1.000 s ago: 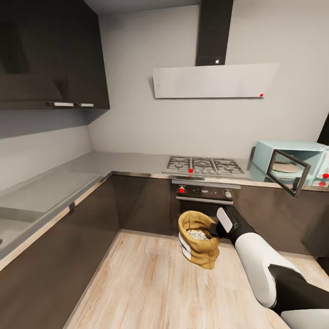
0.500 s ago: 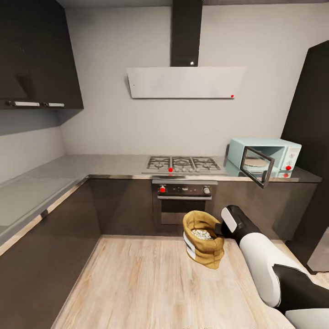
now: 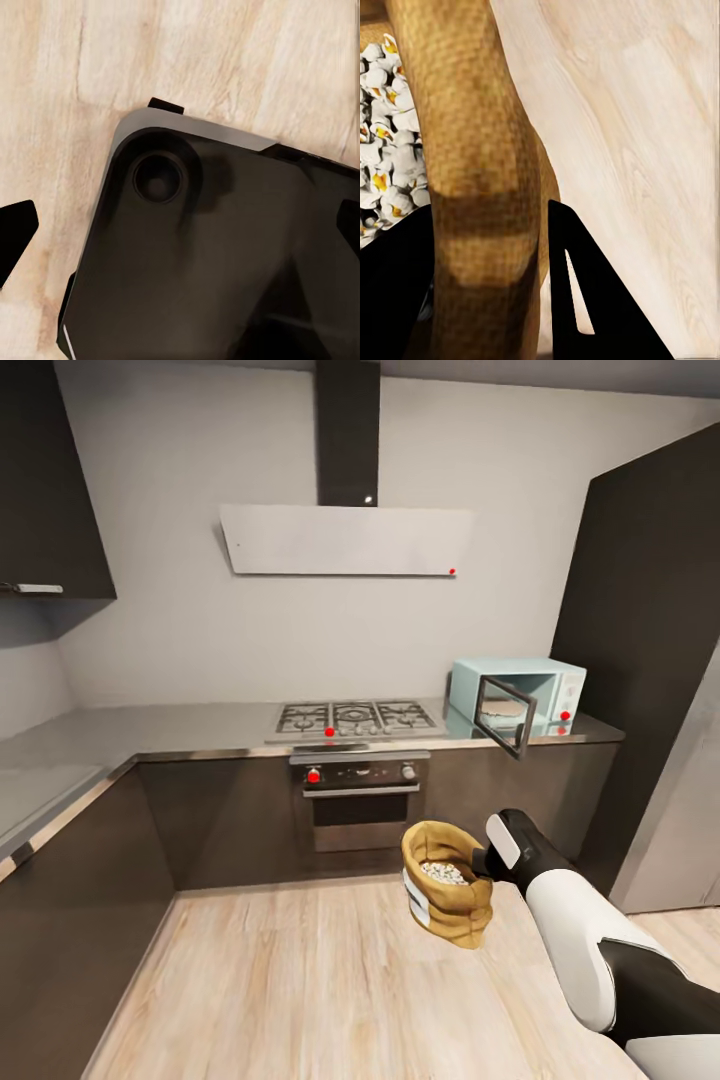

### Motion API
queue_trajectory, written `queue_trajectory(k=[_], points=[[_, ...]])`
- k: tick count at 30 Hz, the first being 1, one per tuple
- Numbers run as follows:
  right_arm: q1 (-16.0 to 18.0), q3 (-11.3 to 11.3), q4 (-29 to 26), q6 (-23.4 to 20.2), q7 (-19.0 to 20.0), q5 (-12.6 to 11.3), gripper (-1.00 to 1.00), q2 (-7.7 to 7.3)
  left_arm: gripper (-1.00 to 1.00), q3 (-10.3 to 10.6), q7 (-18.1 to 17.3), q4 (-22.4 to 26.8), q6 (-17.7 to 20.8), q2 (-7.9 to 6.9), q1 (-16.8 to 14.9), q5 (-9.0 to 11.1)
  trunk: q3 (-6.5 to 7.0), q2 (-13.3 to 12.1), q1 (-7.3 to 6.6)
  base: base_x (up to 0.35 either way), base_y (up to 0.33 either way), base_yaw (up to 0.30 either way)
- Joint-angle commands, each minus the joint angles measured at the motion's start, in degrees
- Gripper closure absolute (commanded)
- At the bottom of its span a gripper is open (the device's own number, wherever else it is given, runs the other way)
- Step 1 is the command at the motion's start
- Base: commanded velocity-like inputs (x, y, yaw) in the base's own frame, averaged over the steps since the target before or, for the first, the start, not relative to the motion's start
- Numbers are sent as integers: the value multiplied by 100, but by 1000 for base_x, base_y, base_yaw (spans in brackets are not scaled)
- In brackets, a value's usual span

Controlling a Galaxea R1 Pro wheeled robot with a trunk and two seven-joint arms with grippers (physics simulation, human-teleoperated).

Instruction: In the kitchen, take the popcorn bag from the countertop, put it into the microwave, and heat it until the popcorn is cooked so the cooked popcorn ends up inside the bag.

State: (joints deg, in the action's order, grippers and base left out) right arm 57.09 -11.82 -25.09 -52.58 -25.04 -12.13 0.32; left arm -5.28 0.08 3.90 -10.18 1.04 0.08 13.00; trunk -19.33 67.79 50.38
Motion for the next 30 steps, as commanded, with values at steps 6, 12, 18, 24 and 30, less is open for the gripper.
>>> queue_trajectory(k=[6,12,18,24,30], points=[[4,-7,-5,4,-60,-61,100,3,-100,-43,1,6,-10,4,1,-8,-6,4,0,0,0,-290],[4,-13,-5,10,-61,-61,100,3,-100,-43,1,6,-10,2,1,-8,-6,4,0,0,0,-290],[4,-10,-5,4,-54,-62,100,-70,-100,-49,1,6,-10,2,1,-8,-6,4,0,0,0,-290],[4,-4,2,5,-54,-100,100,-203,-100,-49,1,6,-10,6,1,-8,-6,4,0,0,0,-290],[4,-4,1,2,-46,-81,100,-358,-100,-51,1,6,-10,2,1,-7,-6,4,0,0,0,-290]])
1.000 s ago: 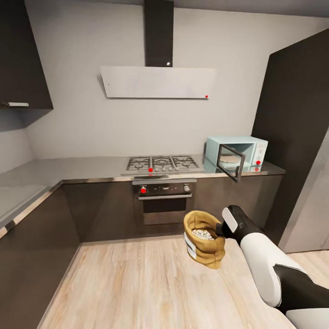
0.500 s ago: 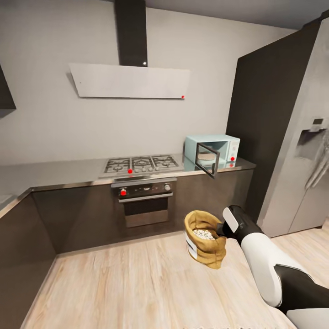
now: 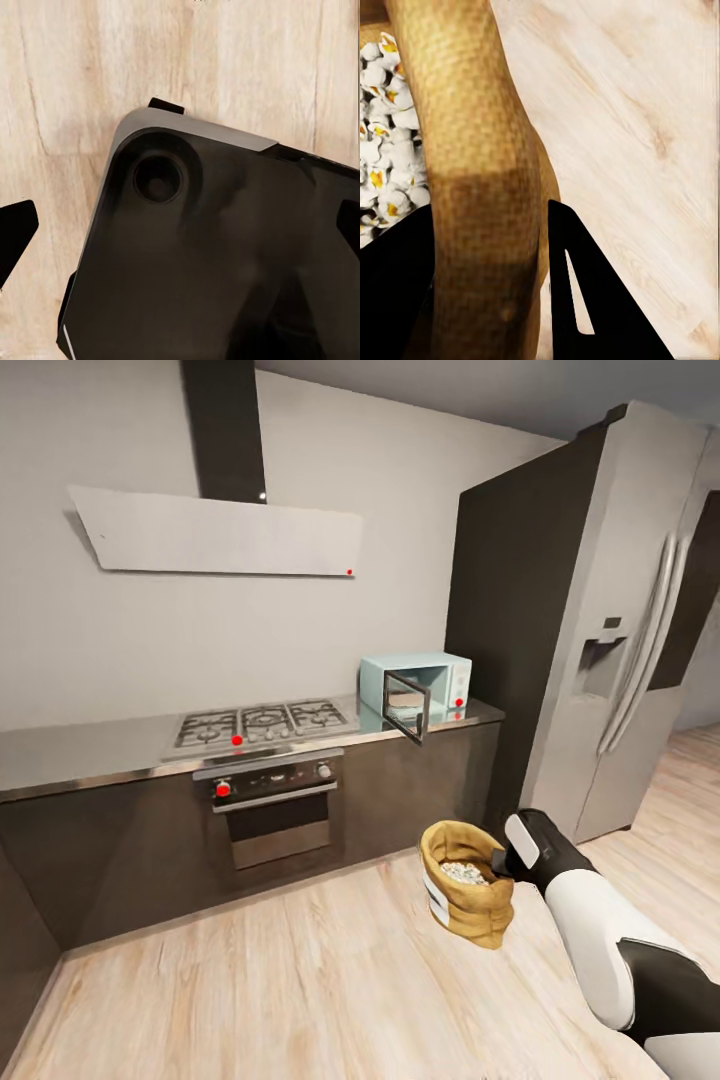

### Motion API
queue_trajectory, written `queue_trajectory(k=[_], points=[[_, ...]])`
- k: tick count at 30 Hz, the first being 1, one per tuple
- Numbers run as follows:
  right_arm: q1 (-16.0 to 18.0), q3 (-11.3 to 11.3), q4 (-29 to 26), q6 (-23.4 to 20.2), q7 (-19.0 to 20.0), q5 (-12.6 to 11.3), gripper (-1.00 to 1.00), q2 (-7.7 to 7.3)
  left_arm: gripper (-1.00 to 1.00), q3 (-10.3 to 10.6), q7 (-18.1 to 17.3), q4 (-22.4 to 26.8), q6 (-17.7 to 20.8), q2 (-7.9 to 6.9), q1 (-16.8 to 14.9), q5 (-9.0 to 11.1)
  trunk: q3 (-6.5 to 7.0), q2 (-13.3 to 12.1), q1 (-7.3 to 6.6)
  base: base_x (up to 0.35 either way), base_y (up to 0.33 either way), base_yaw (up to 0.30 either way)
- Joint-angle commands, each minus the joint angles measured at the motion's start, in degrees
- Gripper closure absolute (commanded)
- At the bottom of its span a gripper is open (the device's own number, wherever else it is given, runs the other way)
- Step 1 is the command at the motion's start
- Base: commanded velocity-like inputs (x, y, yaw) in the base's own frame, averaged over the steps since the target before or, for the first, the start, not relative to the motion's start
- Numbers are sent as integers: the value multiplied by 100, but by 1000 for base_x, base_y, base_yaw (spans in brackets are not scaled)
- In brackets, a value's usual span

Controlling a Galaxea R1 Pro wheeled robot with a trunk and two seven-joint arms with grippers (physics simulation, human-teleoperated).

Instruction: In the kitchen, take the popcorn bag from the countertop, put it into the microwave, and heat it until the popcorn is cooked so the cooked popcorn ends up inside the bag.

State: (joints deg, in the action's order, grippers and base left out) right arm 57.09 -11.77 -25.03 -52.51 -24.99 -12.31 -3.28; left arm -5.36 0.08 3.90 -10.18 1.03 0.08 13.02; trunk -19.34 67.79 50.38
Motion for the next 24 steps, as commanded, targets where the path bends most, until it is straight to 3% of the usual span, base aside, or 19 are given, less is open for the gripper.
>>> queue_trajectory(k=[1,14,24], points=[[4,-10,-6,-5,-53,-62,100,-2,-100,-44,1,6,-10,3,1,-9,-6,4,0,0,0,-290],[4,-10,-10,-69,-51,-100,100,2,-100,-40,1,6,-10,8,1,-10,-6,4,0,0,0,-285],[4,-20,-3,-63,-50,-156,100,37,-100,-35,-1,6,-10,11,1,-10,-6,4,0,0,0,-38]])
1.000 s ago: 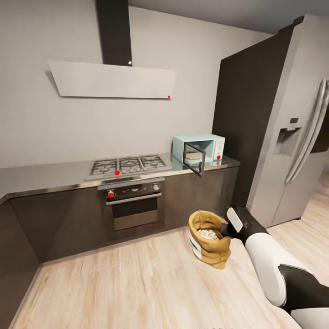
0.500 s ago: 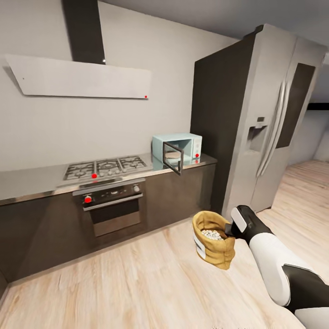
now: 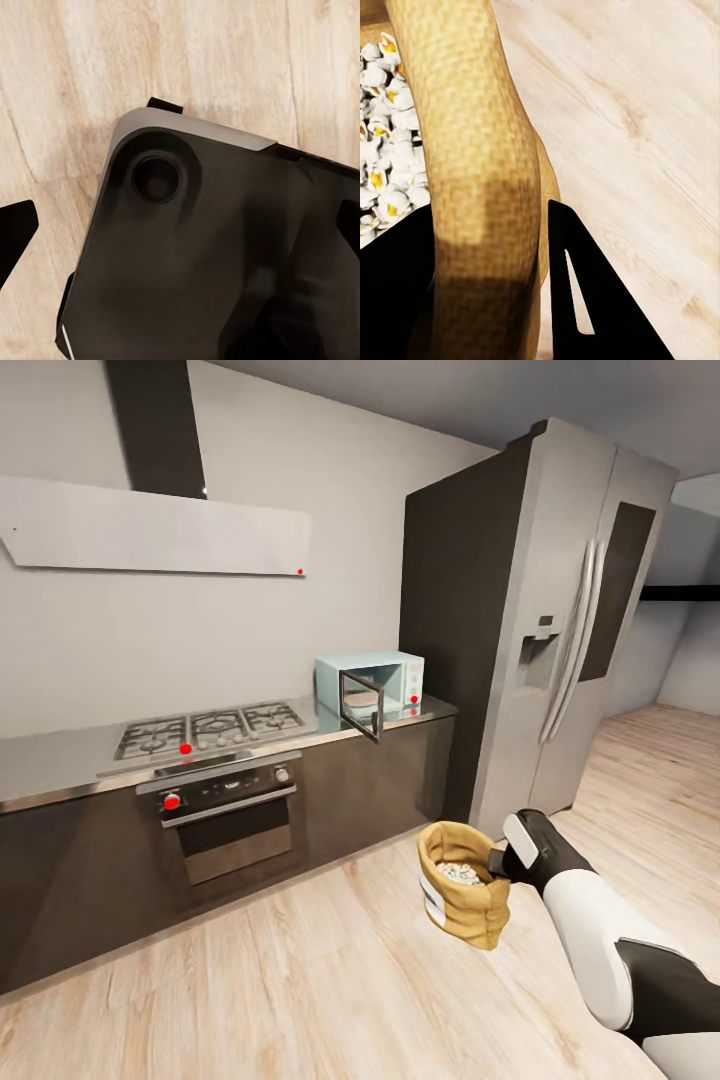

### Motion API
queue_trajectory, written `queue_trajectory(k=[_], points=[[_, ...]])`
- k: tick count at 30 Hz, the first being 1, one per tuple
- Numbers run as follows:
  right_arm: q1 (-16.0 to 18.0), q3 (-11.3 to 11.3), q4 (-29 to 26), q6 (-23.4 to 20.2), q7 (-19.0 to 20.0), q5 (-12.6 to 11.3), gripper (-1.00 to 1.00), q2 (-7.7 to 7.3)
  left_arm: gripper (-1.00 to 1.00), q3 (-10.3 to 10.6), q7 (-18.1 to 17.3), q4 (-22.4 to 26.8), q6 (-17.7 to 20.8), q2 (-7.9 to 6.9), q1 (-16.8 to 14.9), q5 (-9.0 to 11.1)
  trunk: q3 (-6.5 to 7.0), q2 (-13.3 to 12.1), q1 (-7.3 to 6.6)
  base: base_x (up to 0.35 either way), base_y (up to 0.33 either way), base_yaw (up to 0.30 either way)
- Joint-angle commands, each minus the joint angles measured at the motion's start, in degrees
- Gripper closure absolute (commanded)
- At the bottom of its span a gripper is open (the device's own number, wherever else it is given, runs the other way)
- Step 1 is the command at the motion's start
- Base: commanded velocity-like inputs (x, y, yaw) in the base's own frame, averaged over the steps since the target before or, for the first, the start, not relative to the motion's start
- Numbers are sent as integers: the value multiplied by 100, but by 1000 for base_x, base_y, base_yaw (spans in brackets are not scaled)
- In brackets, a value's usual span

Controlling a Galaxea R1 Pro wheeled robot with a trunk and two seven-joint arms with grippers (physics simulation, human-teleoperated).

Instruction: In the kitchen, take the popcorn bag from the countertop, put it into the microwave, and heat it until the popcorn is cooked so the cooked popcorn ends up inside the bag.

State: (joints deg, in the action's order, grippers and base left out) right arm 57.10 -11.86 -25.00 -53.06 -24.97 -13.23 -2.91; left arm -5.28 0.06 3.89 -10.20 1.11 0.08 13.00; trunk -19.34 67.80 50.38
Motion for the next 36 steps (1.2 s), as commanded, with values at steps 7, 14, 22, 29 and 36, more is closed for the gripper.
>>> queue_trajectory(k=[7,14,22,29,36], points=[[3,-19,69,-21,20,-53,100,-24,-100,-43,2,7,-5,17,1,-13,-6,4,0,1,0,0],[3,-28,74,-29,19,-29,100,-39,-100,-43,2,7,27,12,1,-16,-6,4,0,250,0,0],[-1,-27,66,-20,-2,13,100,-34,-100,-43,10,7,35,12,1,-10,-6,4,0,303,-106,0],[3,-25,65,-20,-8,19,100,-34,-100,-43,11,7,36,12,1,-8,-6,4,0,247,-254,0],[3,-22,65,-22,9,18,100,-34,-100,-47,11,7,36,12,1,-8,-6,4,0,219,-275,0]])
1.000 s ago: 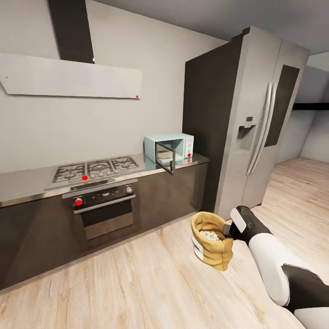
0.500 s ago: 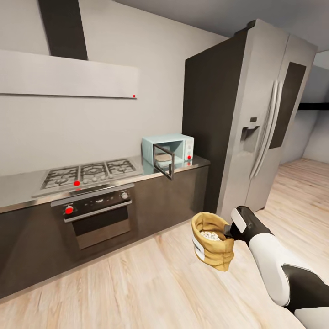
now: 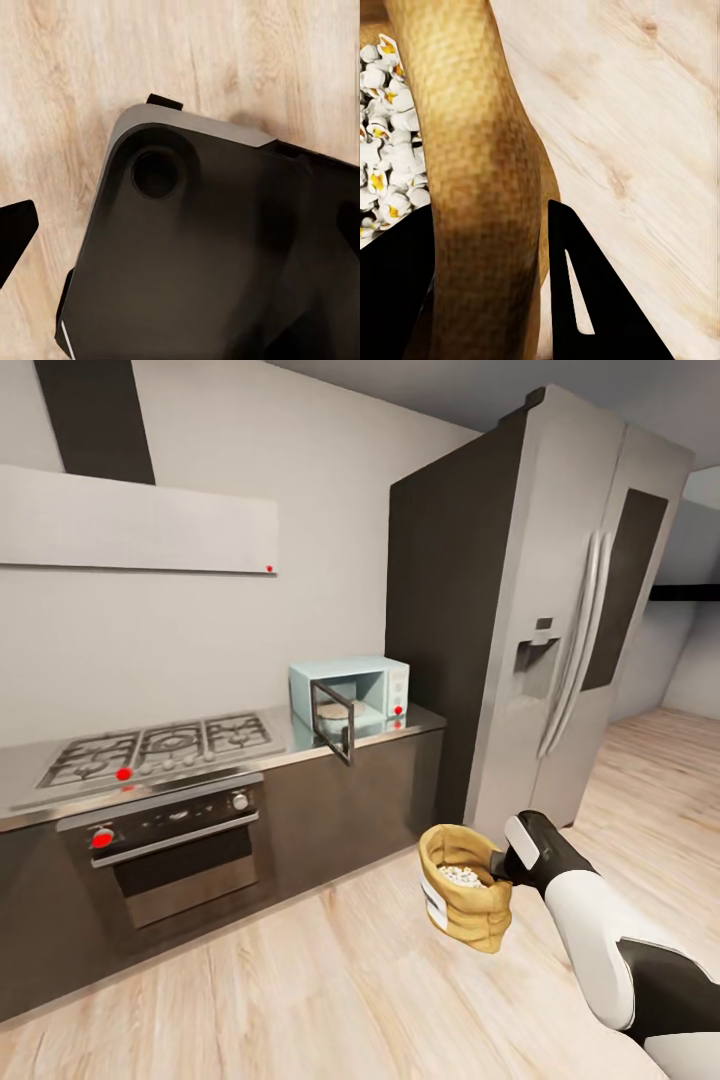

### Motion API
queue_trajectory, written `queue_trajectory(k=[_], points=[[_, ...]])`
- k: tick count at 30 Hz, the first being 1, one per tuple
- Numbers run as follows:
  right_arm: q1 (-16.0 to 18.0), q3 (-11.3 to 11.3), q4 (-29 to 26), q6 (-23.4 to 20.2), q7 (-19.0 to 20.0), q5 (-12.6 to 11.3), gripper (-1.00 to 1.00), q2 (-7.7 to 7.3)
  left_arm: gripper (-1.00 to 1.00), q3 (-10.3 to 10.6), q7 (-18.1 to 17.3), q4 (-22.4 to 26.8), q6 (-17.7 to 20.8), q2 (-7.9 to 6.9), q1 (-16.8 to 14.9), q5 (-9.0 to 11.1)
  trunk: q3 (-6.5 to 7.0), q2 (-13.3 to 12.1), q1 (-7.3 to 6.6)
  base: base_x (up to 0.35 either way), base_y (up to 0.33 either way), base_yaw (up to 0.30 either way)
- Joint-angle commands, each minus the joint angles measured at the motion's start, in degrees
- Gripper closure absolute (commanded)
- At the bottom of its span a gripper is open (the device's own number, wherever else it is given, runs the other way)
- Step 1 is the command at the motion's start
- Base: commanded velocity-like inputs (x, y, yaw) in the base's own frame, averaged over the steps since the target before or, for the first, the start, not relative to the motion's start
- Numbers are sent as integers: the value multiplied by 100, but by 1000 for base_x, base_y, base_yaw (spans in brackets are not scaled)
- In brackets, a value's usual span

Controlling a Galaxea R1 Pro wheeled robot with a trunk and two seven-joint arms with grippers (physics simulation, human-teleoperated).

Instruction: In the kitchen, take the popcorn bag from the countertop, put it into the microwave, and heat it until the popcorn is cooked so the cooked popcorn ends up inside the bag.

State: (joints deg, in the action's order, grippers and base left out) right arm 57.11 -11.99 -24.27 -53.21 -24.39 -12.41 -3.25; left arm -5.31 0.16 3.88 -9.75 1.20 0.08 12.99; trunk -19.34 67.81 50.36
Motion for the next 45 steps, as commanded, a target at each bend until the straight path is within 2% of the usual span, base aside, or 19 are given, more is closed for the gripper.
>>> queue_trajectory(k=[1,36,45], points=[[2,-3,-12,-5,-55,-46,100,0,-100,-45,2,7,-2,-4,1,-7,-6,3,2,218,-276,0],[2,39,-101,4,-75,-34,100,3,-100,-49,2,7,60,-15,1,-5,-6,3,2,239,-253,0],[2,39,-86,9,-75,-36,100,9,-100,-49,2,7,58,-15,1,-7,-6,3,2,287,-197,228]])
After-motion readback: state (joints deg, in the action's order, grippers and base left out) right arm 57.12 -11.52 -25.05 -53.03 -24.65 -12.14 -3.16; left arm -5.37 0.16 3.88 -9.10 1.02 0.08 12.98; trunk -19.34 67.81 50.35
